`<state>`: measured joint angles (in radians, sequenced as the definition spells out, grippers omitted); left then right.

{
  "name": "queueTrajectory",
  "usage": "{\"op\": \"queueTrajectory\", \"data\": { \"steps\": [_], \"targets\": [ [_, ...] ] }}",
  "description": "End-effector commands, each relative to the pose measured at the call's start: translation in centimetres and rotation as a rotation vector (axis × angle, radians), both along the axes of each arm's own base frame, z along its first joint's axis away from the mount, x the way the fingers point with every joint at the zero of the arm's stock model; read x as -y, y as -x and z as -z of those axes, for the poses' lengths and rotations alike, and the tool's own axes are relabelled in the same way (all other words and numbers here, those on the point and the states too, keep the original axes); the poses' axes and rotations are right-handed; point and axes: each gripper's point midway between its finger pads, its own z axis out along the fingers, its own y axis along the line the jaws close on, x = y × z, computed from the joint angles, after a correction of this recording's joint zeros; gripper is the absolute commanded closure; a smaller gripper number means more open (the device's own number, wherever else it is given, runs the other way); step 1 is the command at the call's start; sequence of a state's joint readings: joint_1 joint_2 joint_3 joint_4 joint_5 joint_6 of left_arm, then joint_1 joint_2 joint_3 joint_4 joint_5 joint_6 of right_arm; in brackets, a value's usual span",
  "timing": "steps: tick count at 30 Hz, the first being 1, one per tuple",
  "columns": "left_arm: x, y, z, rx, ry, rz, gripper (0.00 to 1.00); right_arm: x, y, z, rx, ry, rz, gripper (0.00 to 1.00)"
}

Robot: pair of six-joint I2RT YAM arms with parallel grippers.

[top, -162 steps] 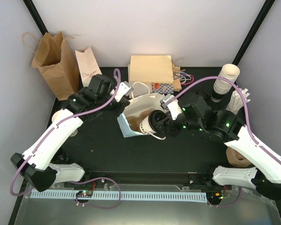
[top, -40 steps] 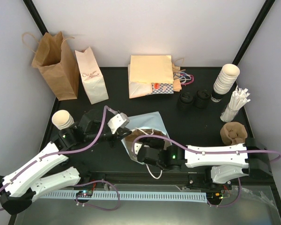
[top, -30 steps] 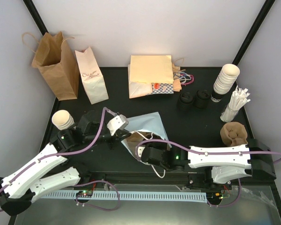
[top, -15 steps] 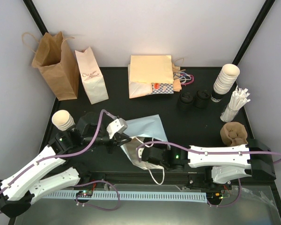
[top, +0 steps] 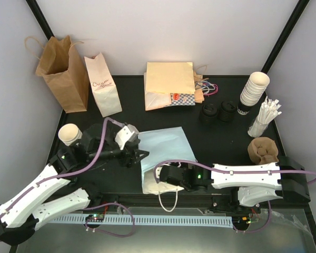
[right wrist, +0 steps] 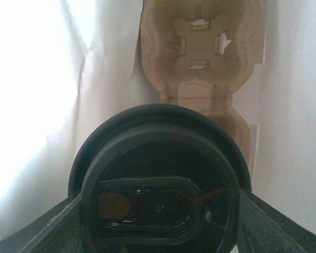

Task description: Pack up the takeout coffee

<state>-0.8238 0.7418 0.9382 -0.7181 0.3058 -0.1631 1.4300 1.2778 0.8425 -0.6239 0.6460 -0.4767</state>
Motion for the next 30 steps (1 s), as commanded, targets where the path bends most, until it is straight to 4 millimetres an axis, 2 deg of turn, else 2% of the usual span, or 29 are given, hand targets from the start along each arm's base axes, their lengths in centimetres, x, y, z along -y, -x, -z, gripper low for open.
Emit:
{"op": "queueTrajectory", "data": {
  "steps": [1,4,7,13,18,24,30],
  "targets": [
    [-1.7,-2.7,-5.4,0.061,0.079,-0.176,0.25,0.3,-0.4,-0.4,0.028,-0.011,0.004,0.53],
    [-2.4,-5.0,-5.6,0.005,0.056,-0.256,0.23,0.5,-0.5,-0.3,0.034,-0.006,0.004,0.53],
    [-2.8,-7.7,-4.3,-0.051,0.015,-0.319,0.22,0.5,-0.6,-0.5,0.047,-0.013,0.003,0.54],
    [-2.2,-14.3,1.0,-0.241,-0.072,-0.37,0.23,0.2,-1.1,-1.4,0.093,-0.038,0.005,0.55],
    [-0.5,-18.6,4.6,-0.368,-0.126,-0.335,0.27,0.1,-1.7,-2.5,0.146,-0.056,0.001,0.55],
    [2.4,-22.0,9.0,-0.52,-0.168,-0.268,0.34,-0.1,-2.1,-2.8,0.175,-0.057,-0.019,0.55],
    [4.8,-23.6,11.5,-0.58,-0.163,-0.195,0.34,-0.2,-2.6,-2.1,0.165,-0.021,-0.01,0.55]
  ]
}}
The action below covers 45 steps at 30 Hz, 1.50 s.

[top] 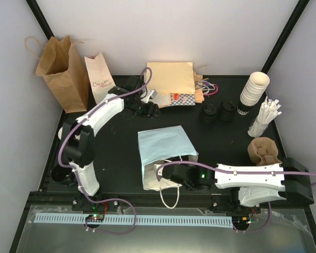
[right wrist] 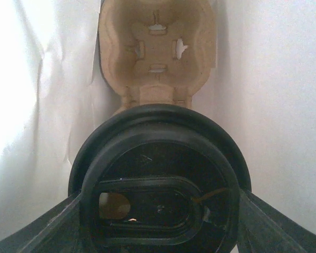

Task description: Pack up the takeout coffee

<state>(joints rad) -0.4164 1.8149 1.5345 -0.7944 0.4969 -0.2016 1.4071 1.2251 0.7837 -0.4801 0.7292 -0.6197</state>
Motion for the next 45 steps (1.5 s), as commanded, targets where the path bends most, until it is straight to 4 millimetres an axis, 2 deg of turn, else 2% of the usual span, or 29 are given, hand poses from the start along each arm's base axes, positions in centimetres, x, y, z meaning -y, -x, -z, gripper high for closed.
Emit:
{"op": "queueTrajectory", "data": {
  "steps": [1,6,13,24,38,45],
  "targets": [
    [2.4,-0.5,0.2,-0.036,0.056,0.088,0.34,-0.1,-0.8,-0.4,0.03,0.005,0.015,0.55],
    [4.5,-1.4,2.7,-0.087,0.04,0.13,0.35,0.1,-1.0,-0.2,0.028,0.016,0.023,0.55],
    [6.2,-2.5,4.5,-0.134,0.06,0.159,0.36,0.1,-1.3,0.4,0.011,0.029,0.03,0.56],
    [7.1,-2.0,7.3,-0.207,0.09,0.202,0.38,-0.4,-1.8,1.2,0.01,0.05,0.031,0.58],
    [7.3,-1.0,9.0,-0.278,0.114,0.234,0.4,-0.6,-2.4,1.7,0.026,0.069,0.034,0.58],
    [7.5,-0.1,9.6,-0.325,0.146,0.249,0.44,-0.3,-2.7,1.8,0.019,0.063,0.041,0.58]
  ]
}}
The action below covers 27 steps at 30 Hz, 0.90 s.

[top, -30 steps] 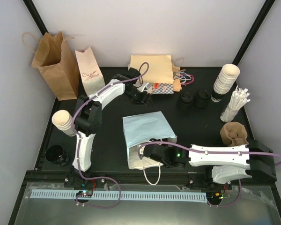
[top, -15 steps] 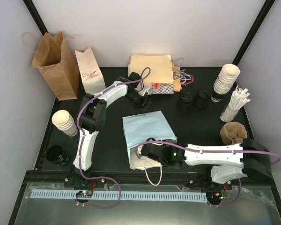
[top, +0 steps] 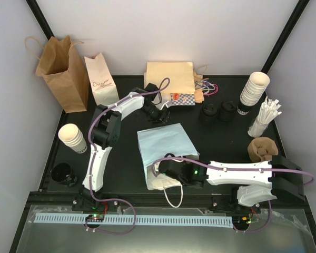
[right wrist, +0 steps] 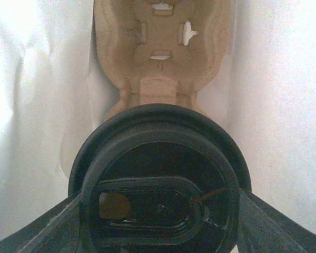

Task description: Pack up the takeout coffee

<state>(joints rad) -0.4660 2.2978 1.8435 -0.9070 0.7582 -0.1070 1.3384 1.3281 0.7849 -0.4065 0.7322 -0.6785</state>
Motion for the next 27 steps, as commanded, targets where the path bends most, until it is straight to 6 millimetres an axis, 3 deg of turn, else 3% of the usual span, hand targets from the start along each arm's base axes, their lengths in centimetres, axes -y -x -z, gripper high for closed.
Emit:
{"op": "queueTrajectory", "data": {
  "steps": [1,18,27],
  "targets": [
    [0.7,0.8,-0.2,-0.038,0.054,0.036,0.45,0.0,-0.4,-0.2,0.003,-0.009,0.004,0.58],
    [1.2,3.0,1.1,-0.121,0.086,0.087,0.52,0.5,-1.7,-0.1,0.027,-0.015,0.015,0.58],
    [1.3,3.6,1.2,-0.153,0.108,0.102,0.53,1.4,-1.9,1.7,0.031,0.036,-0.016,0.58]
  ]
}}
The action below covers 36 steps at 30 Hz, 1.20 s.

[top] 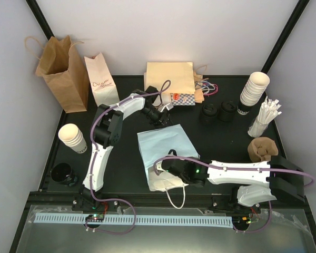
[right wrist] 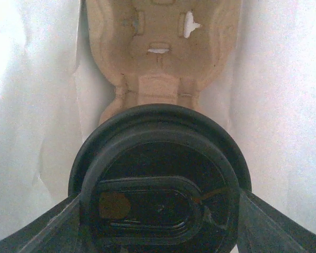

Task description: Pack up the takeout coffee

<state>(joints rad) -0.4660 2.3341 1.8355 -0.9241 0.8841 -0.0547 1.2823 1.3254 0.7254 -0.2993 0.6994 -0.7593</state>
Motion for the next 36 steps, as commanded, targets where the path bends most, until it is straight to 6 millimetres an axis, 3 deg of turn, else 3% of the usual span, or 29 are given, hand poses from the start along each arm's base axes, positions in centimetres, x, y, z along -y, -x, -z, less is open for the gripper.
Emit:
{"op": "queueTrajectory", "data": {
  "steps": [1,9,17,24,36],
  "targets": [
    [0.4,2.1,0.8,-0.08,0.016,0.049,0.53,1.2,-0.6,0.9,0.022,0.037,-0.01,0.58],
    [0.6,2.5,1.2,-0.108,0.043,0.062,0.54,2.7,-1.2,2.1,0.0,0.023,-0.035,0.59],
    [1.1,2.7,1.7,-0.139,0.081,0.071,0.55,2.7,-2.8,2.9,0.01,0.026,-0.035,0.6],
    [1.4,3.0,2.1,-0.161,0.089,0.082,0.55,3.0,-2.1,4.7,-0.017,0.065,-0.086,0.62],
    [2.3,3.5,0.3,-0.122,0.125,0.118,0.57,3.1,-2.0,5.7,-0.119,0.07,-0.069,0.62]
  ]
}}
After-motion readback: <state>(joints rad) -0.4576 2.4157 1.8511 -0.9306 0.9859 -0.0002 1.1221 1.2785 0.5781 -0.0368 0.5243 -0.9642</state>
